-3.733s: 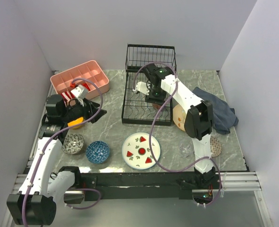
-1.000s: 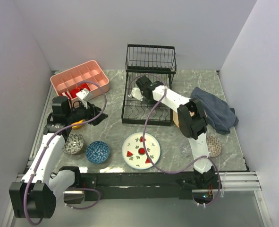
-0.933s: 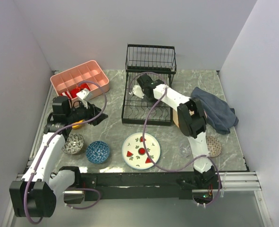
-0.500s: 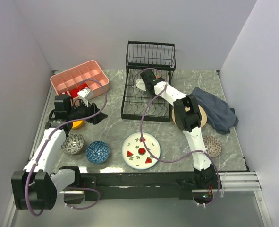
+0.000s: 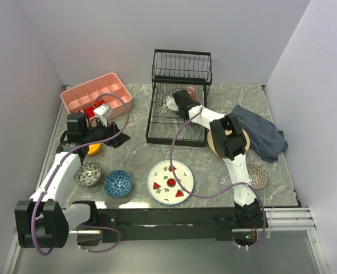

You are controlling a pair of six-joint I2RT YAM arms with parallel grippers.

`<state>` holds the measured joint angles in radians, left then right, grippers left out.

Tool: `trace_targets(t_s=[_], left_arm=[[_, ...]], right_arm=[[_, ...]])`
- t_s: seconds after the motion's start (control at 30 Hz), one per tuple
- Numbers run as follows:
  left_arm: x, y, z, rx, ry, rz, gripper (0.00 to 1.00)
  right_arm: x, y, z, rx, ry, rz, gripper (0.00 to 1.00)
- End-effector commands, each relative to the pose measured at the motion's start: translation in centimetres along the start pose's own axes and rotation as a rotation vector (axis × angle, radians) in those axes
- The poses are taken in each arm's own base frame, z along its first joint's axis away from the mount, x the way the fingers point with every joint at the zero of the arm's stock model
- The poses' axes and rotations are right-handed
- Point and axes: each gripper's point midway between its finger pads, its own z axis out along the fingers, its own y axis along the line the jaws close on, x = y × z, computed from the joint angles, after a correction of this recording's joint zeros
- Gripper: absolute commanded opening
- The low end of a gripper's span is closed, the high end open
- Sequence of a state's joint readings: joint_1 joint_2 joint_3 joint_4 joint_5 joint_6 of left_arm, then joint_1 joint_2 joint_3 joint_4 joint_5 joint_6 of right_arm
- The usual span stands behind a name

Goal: Load the mixed dishes into the dish rack

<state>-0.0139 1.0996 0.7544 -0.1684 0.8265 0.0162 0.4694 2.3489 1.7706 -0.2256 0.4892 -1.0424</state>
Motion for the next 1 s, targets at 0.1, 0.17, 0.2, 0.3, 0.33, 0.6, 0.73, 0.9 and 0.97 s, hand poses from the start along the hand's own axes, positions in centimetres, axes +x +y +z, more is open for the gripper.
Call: trace_targets(t_s=[0.1,0.17,0.2,0.3,0.33,0.6,0.73,0.9,0.97], left_arm=[[-1.0,2.2,3.2,-0.121,-0.087,-0.18,0.61],[-1.3,3.5,4.3,-0.168,-0.094,-0.257,0.61],[-1.2,3.7,4.7,-0.168,-0.086,-0.276,0.61],[-1.7,4.6,5.6,-0.178,-0.084,-0.306,0.61],[-2.0,4.9,5.8,-0.18,-0.086,-0.305,0.61],[-1.4,5.1,5.9,-0.19,-0.06,-0.299,0.62],[-1.4,4.7,5.5,-0.182,-0.057,-0.272,0.63],[-1.9,4.6,5.4,-0.181,-0.072,-0.263,0.63],[-2.5,4.2,5.3,-0.164,-0.079,-0.25,0.63]], right_arm=[[-2.5,-4.2,-0.6,0.162,-0.098,0.081,0.0],[-3.0,-4.4,0.0,0.191,-0.113,0.075,0.0],[-3.1,-4.3,0.3,0.195,-0.113,0.07,0.0],[-3.4,-4.4,1.5,0.216,-0.092,0.064,0.0],[-3.9,-4.9,1.6,0.233,-0.099,0.069,0.0],[-4.2,-4.8,3.6,0.28,-0.093,0.06,0.0],[-3.1,-3.9,2.4,0.254,-0.077,0.065,0.0],[-1.6,-3.2,-3.7,0.208,-0.103,0.099,0.0],[-1.1,-4.3,-6.7,0.208,-0.124,0.143,0.0]])
